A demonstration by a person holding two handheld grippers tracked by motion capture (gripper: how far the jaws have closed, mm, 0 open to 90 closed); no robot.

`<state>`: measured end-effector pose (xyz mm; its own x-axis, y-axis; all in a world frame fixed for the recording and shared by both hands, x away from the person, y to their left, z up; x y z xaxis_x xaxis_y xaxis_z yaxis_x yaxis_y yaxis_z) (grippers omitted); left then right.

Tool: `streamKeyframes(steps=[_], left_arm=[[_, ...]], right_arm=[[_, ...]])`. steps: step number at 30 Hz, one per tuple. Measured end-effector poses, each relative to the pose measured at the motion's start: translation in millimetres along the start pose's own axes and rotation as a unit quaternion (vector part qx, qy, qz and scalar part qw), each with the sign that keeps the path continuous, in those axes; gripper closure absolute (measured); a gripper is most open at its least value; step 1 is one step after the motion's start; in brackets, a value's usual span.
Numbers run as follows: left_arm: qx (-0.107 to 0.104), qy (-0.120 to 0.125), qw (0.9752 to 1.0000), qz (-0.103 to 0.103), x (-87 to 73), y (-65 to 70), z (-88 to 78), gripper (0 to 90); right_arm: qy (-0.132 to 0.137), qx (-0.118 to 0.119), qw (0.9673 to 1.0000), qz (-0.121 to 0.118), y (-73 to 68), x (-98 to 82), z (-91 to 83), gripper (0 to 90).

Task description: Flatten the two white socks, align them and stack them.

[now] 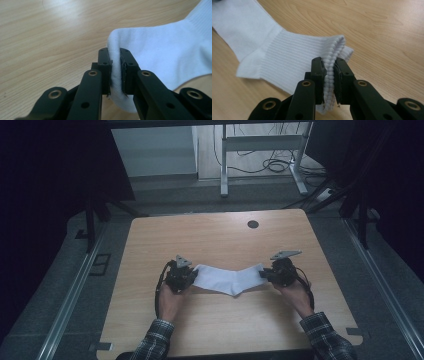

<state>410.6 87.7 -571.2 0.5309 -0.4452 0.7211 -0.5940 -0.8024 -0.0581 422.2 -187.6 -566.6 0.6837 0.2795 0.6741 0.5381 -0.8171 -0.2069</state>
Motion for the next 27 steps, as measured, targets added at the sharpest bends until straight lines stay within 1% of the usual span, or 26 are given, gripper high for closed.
streamKeyframes(steps=[1, 3, 5, 7, 8, 9, 10, 12, 13, 14, 16, 18, 20, 22, 23, 25, 27], left_arm=[[0.002, -0.006, 1.0000, -0.001, -2.1, -0.9, 4.7, 80.5], [0.005, -0.016, 0.9999, -0.001, -6.5, -1.4, 13.0, 80.4], [0.009, -0.025, 0.9996, 0.003, -10.2, -1.1, 19.7, 80.1], [0.012, -0.031, 0.9994, 0.008, -12.7, -0.7, 23.8, 79.2], [0.014, -0.031, 0.9994, 0.009, -13.0, -0.8, 24.7, 76.7], [0.020, -0.030, 0.9993, 0.010, -12.9, -1.6, 25.6, 72.4], [0.026, -0.031, 0.9991, 0.010, -12.6, -3.2, 25.2, 64.3], [0.027, -0.025, 0.9993, 0.003, -10.5, -5.0, 23.3, 54.3], [0.029, -0.023, 0.9993, 0.001, -9.5, -6.4, 21.9, 50.1], [0.033, -0.021, 0.9992, -0.002, -8.2, -7.8, 20.0, 46.9], [0.034, -0.014, 0.9993, -0.006, -5.3, -9.6, 15.5, 40.4], [0.034, -0.002, 0.9994, -0.010, -1.9, -10.6, 9.9, 36.1], [0.023, 0.006, 0.9996, -0.013, 0.3, -9.1, 4.4, 34.2], [0.015, 0.007, 0.9998, -0.009, 1.1, -6.9, -0.5, 29.8], [0.011, 0.007, 0.9999, -0.002, 1.1, -5.3, -4.0, 29.2], [0.009, 0.008, 0.9999, 0.003, 0.9, -3.9, -8.8, 27.0], [0.000, 0.011, 0.9999, 0.005, 0.0, -1.7, -15.8, 24.2]], right_arm=[[-0.001, -0.001, 1.0000, 0.004, 2.0, -1.2, 4.1, 79.0], [-0.006, -0.005, 1.0000, 0.001, 5.2, -4.4, 11.6, 78.3], [-0.012, -0.014, 0.9998, -0.006, 7.3, -7.6, 16.2, 77.0], [-0.015, -0.019, 0.9996, -0.016, 8.6, -9.5, 18.6, 74.7], [-0.018, -0.019, 0.9995, -0.017, 8.6, -10.3, 19.2, 72.7], [-0.019, -0.020, 0.9995, -0.018, 9.0, -10.5, 19.3, 70.9], [-0.016, -0.021, 0.9994, -0.020, 9.7, -9.9, 18.6, 67.7], [-0.011, -0.020, 0.9996, -0.018, 10.3, -8.4, 16.3, 61.9], [-0.009, -0.019, 0.9996, -0.017, 10.5, -7.8, 15.2, 60.8], [-0.008, -0.019, 0.9997, -0.015, 10.6, -7.5, 13.9, 59.7], [0.000, -0.022, 0.9996, -0.017, 11.8, -5.1, 10.5, 56.4], [0.004, -0.023, 0.9996, -0.017, 11.7, -3.1, 7.1, 53.8], [0.011, -0.023, 0.9995, -0.020, 11.0, -0.2, 2.8, 50.3], [0.016, -0.019, 0.9994, -0.022, 9.0, 1.9, -1.8, 47.4], [0.018, -0.019, 0.9994, -0.025, 7.9, 2.6, -4.6, 45.9], [0.025, -0.016, 0.9991, -0.031, 5.8, 4.1, -10.2, 43.4], [0.030, -0.014, 0.9989, -0.034, 3.9, 4.6, -16.3, 41.1]])
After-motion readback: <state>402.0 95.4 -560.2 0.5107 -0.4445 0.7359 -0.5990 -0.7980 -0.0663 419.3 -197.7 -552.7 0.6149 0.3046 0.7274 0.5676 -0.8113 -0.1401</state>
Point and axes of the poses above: each handheld gripper's, and its own axes: z roughly forward along the jaws, x roughly out of its top, y roughly to its right, the point moved 9 cm from there along z, roughly forward along the jaws, and after that the axes turned 8 degrees about z, right-handed, at the moved point
